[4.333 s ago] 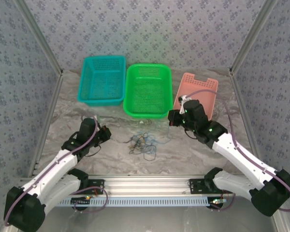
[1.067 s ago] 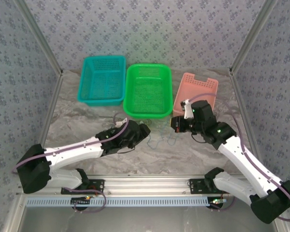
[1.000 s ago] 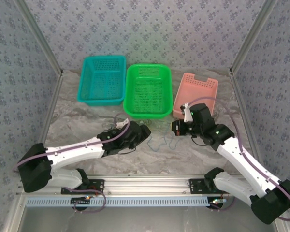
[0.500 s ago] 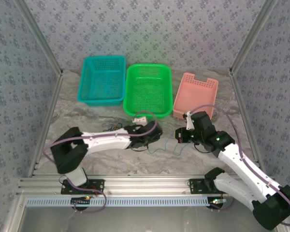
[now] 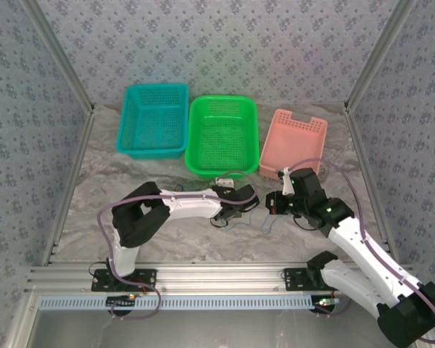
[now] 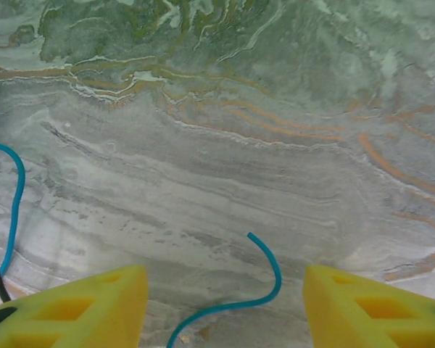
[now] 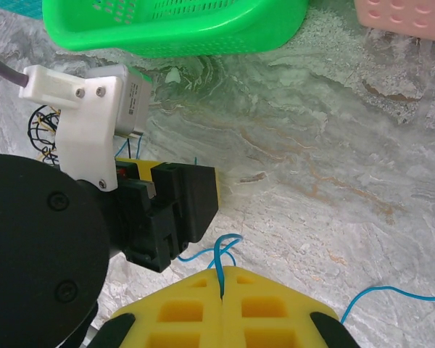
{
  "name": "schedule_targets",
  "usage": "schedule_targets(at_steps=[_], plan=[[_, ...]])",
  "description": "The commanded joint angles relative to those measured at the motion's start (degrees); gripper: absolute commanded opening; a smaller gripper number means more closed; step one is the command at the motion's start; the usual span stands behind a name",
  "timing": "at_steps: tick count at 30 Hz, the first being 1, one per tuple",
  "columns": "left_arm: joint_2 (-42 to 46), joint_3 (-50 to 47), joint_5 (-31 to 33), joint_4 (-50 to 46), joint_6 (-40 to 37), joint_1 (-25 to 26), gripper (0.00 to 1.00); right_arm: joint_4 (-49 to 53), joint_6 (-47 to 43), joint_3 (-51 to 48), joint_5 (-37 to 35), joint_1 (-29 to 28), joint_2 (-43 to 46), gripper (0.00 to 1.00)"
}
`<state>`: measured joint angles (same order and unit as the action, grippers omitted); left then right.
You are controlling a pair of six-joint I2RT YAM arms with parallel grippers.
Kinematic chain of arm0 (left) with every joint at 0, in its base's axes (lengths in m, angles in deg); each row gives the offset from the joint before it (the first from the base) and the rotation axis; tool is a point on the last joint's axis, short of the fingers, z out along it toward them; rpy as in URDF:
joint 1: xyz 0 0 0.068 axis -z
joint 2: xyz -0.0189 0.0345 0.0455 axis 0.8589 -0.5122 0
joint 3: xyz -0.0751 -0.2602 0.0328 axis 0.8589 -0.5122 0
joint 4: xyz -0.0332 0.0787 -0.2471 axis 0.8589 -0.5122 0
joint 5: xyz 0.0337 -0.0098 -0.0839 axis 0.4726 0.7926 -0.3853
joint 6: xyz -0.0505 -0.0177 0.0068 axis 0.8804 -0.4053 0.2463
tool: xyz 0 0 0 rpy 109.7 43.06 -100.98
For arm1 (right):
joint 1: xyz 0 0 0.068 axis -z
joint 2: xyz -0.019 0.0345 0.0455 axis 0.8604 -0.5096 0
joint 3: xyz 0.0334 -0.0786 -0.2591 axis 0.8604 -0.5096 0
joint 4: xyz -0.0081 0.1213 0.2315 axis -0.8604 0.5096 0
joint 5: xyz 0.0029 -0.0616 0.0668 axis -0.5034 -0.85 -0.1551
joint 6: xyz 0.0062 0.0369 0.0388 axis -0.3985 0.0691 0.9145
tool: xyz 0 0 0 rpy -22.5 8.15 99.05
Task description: Untangle the cables
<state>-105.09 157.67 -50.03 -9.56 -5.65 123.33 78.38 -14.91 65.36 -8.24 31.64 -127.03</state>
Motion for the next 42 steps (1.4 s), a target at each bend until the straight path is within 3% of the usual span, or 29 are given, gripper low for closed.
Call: schedule_targets(at_steps=[1,7,10,12,14,16,20,23,27,32,42], plan=[[-2.0,2.2,0.3,-1.6,-0.8,0.0,0.57,1.0,-1.3,-0.4,0.9,0.4,0.9,0.0],[-3.1,1.9,0.1,0.1,-0.8,-0.6,0.52,1.1,-1.4,-0.4,1.5,0.9,1.3,0.0],[-3.7,2.5,0.2,0.4,-1.3,-0.9,0.44,1.2,-1.5,-0.5,1.6,1.1,1.3,0.0],[-4.4,3.0,0.4,0.3,-1.4,-0.9,0.34,1.2,-1.5,-0.6,1.8,1.3,1.3,0.0],[-4.8,3.2,1.1,0.1,-1.2,-0.9,0.11,1.3,-1.6,-0.7,2.0,1.6,1.6,0.0],[-3.4,2.5,3.4,-1.0,0.3,-0.9,0.0,1.4,-1.7,-0.7,2.2,1.8,1.7,0.0],[7.4,-1.1,11.0,-3.6,1.8,-0.6,0.0,1.7,-2.2,-0.8,2.7,2.2,1.9,0.0],[17.2,-0.8,14.0,-5.5,-1.7,-2.5,0.0,1.0,-2.5,-0.7,3.6,2.7,1.7,0.0],[25.2,1.8,8.6,-4.1,-8.4,-9.3,0.0,-0.2,-2.4,-0.2,5.1,2.7,0.7,0.0],[29.9,7.1,-5.0,1.2,-14.7,-19.7,0.0,-2.5,-2.3,-0.4,7.4,0.3,-0.1,0.0],[29.9,15.2,-23.6,15.3,-12.4,-33.7,0.0,-4.6,-1.7,0.1,3.0,-10.2,-4.9,0.0]])
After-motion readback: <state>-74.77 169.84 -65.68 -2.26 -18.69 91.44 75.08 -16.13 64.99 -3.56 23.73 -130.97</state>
